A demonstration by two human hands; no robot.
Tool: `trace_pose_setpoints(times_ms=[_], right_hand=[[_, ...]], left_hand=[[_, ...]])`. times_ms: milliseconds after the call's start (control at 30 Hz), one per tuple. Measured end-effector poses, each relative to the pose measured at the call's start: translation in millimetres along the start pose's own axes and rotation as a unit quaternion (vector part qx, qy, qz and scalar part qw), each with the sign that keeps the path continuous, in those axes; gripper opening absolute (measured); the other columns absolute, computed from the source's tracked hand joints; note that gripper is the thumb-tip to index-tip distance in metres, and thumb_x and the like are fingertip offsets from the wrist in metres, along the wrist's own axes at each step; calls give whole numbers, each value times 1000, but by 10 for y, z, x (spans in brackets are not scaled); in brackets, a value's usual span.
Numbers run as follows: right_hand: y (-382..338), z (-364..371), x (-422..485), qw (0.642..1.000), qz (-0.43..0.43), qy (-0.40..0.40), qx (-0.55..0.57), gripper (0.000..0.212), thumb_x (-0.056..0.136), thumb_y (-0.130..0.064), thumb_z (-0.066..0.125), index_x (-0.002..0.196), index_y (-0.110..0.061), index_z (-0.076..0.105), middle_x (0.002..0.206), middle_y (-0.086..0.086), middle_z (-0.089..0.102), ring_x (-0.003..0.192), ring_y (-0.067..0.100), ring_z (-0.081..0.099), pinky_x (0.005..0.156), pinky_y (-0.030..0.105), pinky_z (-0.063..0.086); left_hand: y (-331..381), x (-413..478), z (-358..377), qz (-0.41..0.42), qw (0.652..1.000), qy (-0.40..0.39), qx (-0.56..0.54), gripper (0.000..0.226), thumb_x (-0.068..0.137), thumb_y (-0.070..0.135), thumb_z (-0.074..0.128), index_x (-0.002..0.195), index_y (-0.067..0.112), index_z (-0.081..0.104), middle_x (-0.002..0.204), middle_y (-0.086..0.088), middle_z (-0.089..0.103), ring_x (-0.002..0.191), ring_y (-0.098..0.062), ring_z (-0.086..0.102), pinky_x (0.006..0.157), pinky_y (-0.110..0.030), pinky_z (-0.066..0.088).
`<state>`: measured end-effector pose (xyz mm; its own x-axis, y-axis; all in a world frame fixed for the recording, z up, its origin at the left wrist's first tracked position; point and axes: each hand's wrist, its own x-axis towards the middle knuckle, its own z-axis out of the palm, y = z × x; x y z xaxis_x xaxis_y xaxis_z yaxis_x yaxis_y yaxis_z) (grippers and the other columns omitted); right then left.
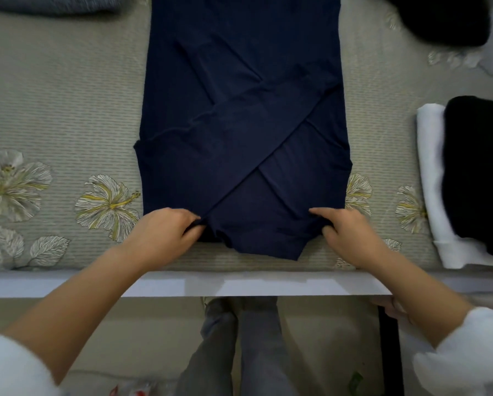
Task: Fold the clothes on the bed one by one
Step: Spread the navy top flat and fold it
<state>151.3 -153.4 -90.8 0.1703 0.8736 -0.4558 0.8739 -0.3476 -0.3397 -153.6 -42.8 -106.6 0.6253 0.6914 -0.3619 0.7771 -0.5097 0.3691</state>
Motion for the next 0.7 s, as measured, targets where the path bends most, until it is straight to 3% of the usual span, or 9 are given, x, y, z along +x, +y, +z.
trace_pose_setpoints(times_ms=[100,200,333,367,467,533,600,700], right_hand=[[10,-18,-116,997,16,-75,16,52,84,-1,48,133,-15,57,130,7,62,120,26,55,93,21,40],[9,-48,-242,974,63,-217,34,58,81,-1,49,137,-19,53,133,3,59,124,23,52,91,14,37],[56,-140,-353,932,70,-353,43,44,75,-2,50,111,-19,69,111,4,70,105,21,63,86,29,50],[63,-172,-351,931,56,-355,69,50,74,1,48,113,-22,69,111,-1,71,105,17,63,87,28,50],[43,-315,-248,945,21,-302,120,72,80,6,43,129,-46,55,125,-26,57,115,-5,51,92,4,38],[46,-462,-97,956,4,-259,141,76,83,5,43,121,-61,51,121,-36,54,113,-12,50,91,1,36],[45,-632,83,962,-11,-234,143,82,84,3,44,104,-76,48,110,-46,53,109,-19,48,88,2,38],[-22,-910,419,969,-32,-196,146,84,81,4,45,96,-78,50,107,-47,56,107,-19,51,86,4,39]], left_hand=[[46,-92,-18,-26,997,-67,-9,43,92,43,45,58,17,48,57,3,53,57,-19,50,54,-31,38],[121,-199,28,-57,983,-171,-32,49,88,40,52,49,13,40,49,3,44,48,-9,42,53,-29,32],[175,-270,85,-100,941,-293,-138,53,87,42,55,45,17,37,45,9,42,45,-7,39,49,-21,33],[174,-267,70,-111,935,-291,-169,55,88,46,55,45,19,34,42,10,39,44,-6,38,48,-20,31],[150,-203,-123,-122,940,-238,-213,62,81,63,57,45,20,31,38,9,37,38,-5,36,43,-17,28],[97,-126,-328,-99,951,-210,-205,61,67,74,59,48,18,45,42,9,46,40,-5,41,43,-16,31],[19,-8,-537,-87,953,-194,-214,54,59,81,60,61,28,60,52,11,59,46,-3,53,46,-19,40],[-104,271,-814,-79,959,-136,-234,56,61,83,56,73,29,68,69,14,70,63,0,65,63,-25,54]])
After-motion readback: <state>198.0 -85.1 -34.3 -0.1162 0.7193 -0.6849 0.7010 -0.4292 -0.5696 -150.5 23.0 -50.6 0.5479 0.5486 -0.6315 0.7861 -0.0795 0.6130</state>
